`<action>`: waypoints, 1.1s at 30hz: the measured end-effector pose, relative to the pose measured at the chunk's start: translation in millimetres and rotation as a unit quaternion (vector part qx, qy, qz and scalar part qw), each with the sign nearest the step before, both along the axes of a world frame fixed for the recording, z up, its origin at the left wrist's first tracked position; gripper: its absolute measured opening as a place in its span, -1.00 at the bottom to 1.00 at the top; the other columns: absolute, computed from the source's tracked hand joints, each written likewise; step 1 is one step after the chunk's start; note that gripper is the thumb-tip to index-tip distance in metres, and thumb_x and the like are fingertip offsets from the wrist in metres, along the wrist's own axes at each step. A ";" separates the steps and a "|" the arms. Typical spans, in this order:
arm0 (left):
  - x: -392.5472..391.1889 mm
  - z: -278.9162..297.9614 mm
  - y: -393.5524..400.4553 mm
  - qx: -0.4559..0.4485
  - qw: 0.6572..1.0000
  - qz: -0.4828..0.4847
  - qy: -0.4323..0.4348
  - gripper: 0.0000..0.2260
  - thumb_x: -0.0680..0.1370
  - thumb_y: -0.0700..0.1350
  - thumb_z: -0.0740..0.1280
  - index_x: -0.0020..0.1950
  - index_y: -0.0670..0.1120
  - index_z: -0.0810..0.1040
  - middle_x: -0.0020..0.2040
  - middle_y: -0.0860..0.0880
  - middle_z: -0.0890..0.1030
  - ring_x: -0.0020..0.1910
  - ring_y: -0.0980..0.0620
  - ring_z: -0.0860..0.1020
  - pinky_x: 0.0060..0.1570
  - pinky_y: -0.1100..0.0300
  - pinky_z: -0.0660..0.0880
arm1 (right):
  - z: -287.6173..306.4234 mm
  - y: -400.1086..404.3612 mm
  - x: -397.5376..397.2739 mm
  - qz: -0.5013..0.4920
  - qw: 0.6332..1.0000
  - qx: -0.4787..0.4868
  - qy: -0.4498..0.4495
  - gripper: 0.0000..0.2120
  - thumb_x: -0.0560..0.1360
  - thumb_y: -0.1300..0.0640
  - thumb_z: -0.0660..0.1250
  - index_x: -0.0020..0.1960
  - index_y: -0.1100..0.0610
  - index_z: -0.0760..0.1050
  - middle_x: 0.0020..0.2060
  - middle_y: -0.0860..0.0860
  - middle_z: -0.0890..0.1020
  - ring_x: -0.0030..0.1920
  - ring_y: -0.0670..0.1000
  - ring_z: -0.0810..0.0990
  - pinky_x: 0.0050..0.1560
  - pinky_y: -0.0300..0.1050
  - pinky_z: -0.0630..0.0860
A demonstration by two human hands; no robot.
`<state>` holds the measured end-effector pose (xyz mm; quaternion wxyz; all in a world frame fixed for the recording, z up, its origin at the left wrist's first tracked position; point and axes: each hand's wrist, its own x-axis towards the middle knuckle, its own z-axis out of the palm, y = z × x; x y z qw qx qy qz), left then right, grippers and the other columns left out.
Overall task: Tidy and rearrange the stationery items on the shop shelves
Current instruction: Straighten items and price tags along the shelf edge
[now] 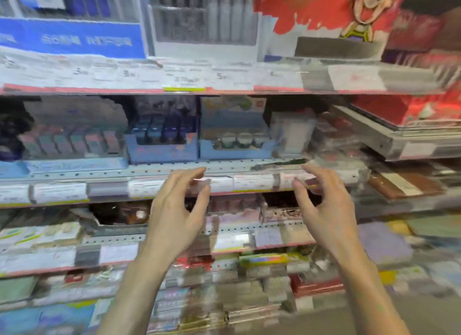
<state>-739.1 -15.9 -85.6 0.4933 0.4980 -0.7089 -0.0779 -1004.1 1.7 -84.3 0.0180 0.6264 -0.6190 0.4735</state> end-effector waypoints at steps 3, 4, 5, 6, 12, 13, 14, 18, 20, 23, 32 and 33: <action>-34.1 6.3 -10.1 0.008 0.999 0.007 -0.033 -0.70 0.57 -0.01 0.32 0.29 -0.01 0.55 0.15 0.09 0.57 0.17 0.13 0.51 0.20 0.24 0.39 | 5.1 -12.4 -34.0 0.015 1.000 0.017 -0.002 -0.70 0.59 -0.05 0.32 0.30 -0.04 0.47 0.12 -0.11 0.53 0.02 -0.08 0.59 0.06 0.05 0.56; -42.7 9.0 -13.8 0.007 0.999 0.008 -0.050 -0.70 0.58 -0.02 0.32 0.30 -0.01 0.54 0.15 0.08 0.57 0.17 0.10 0.51 0.20 0.21 0.39 | 9.1 -17.0 -43.1 0.023 1.000 0.013 0.001 -0.72 0.58 -0.02 0.33 0.29 -0.04 0.48 0.09 -0.12 0.53 -0.04 -0.11 0.59 0.00 0.07 0.58; -50.1 11.5 -18.1 0.005 0.998 0.007 -0.069 -0.71 0.58 -0.04 0.33 0.30 -0.02 0.54 0.14 0.07 0.56 0.17 0.07 0.52 0.19 0.18 0.40 | 13.1 -22.5 -51.9 0.032 0.999 0.012 0.006 -0.73 0.58 0.01 0.34 0.27 -0.03 0.49 0.06 -0.12 0.52 -0.08 -0.13 0.58 -0.04 0.08 0.59; -56.2 15.2 -22.2 0.003 0.996 0.004 -0.086 -0.72 0.59 -0.05 0.34 0.30 -0.02 0.54 0.12 0.07 0.56 0.15 0.05 0.52 0.17 0.16 0.41 | 18.0 -27.4 -59.4 0.038 0.999 0.017 0.016 -0.74 0.58 0.03 0.35 0.26 -0.01 0.50 0.04 -0.11 0.52 -0.11 -0.13 0.56 -0.06 0.07 0.59; -82.2 35.4 -55.3 0.036 0.978 0.004 -0.206 -0.71 0.59 0.07 0.25 0.26 0.02 0.55 0.07 0.06 0.56 0.12 -0.01 0.51 0.13 -0.01 0.44 | 52.2 -58.6 -85.2 0.057 0.984 0.076 0.153 -0.77 0.56 0.03 0.36 0.21 0.00 0.58 0.02 -0.11 0.61 -0.09 -0.08 0.58 0.03 -0.01 0.54; -86.8 37.4 -60.5 0.055 0.974 -0.003 -0.218 -0.71 0.60 0.07 0.24 0.26 0.03 0.56 0.06 0.07 0.56 0.11 -0.01 0.51 0.13 0.00 0.44 | 58.3 -64.7 -85.8 0.064 0.977 0.096 0.181 -0.78 0.56 0.02 0.36 0.20 -0.02 0.59 0.03 -0.11 0.63 -0.05 -0.06 0.60 0.05 -0.01 0.54; -91.3 38.7 -64.4 0.076 0.972 -0.015 -0.221 -0.73 0.61 0.07 0.25 0.26 0.04 0.56 0.04 0.08 0.55 0.11 0.00 0.51 0.13 0.03 0.44 | 64.1 -70.6 -85.4 0.072 0.968 0.118 0.209 -0.78 0.56 0.01 0.36 0.19 -0.03 0.60 0.04 -0.10 0.65 0.00 -0.03 0.61 0.07 -0.01 0.55; -100.9 41.1 -73.5 0.121 0.968 -0.042 -0.216 -0.76 0.61 0.08 0.25 0.18 0.07 0.61 0.05 0.08 0.60 0.07 0.05 0.52 0.09 0.09 0.46 | 81.6 -90.8 -78.6 0.109 0.931 0.207 0.281 -0.79 0.54 0.01 0.39 0.15 -0.06 0.65 0.05 -0.09 0.70 0.08 0.01 0.64 0.14 -0.05 0.55; -102.0 42.3 -75.7 0.128 0.969 -0.048 -0.207 -0.79 0.61 0.06 0.25 0.11 0.07 0.63 0.04 0.09 0.62 0.04 0.08 0.52 0.08 0.09 0.47 | 86.9 -98.1 -75.1 0.130 0.920 0.233 0.287 -0.84 0.53 0.03 0.41 0.09 -0.06 0.68 0.01 -0.10 0.71 0.04 0.00 0.64 0.09 -0.09 0.54; -103.6 44.2 -77.0 0.144 0.967 -0.053 -0.202 -0.81 0.61 0.05 0.25 0.04 0.07 0.65 0.00 0.10 0.63 -0.03 0.10 0.53 0.02 0.10 0.47 | 92.5 -104.8 -72.9 0.163 0.907 0.256 0.292 -0.88 0.52 0.06 0.43 0.02 -0.02 0.71 -0.05 -0.12 0.72 -0.08 -0.09 0.61 -0.03 -0.21 0.45; -105.9 47.4 -78.4 0.168 0.965 -0.052 -0.194 -0.77 0.62 0.04 0.24 0.06 0.03 0.67 0.02 0.09 0.66 -0.01 0.09 0.58 0.05 0.08 0.51 | 95.1 -118.4 -70.5 0.181 0.886 0.288 0.315 -0.88 0.53 0.01 0.41 0.01 0.00 0.69 -0.03 -0.12 0.68 -0.21 -0.16 0.54 -0.23 -0.30 0.37; -106.1 47.4 -78.6 0.171 0.965 -0.052 -0.192 -0.76 0.63 0.04 0.23 0.06 0.01 0.68 0.03 0.09 0.67 -0.01 0.09 0.58 0.05 0.08 0.52 | 94.8 -119.5 -69.8 0.182 0.885 0.289 0.318 -0.87 0.53 0.01 0.41 0.02 0.00 0.69 -0.02 -0.12 0.68 -0.16 -0.13 0.57 -0.18 -0.26 0.41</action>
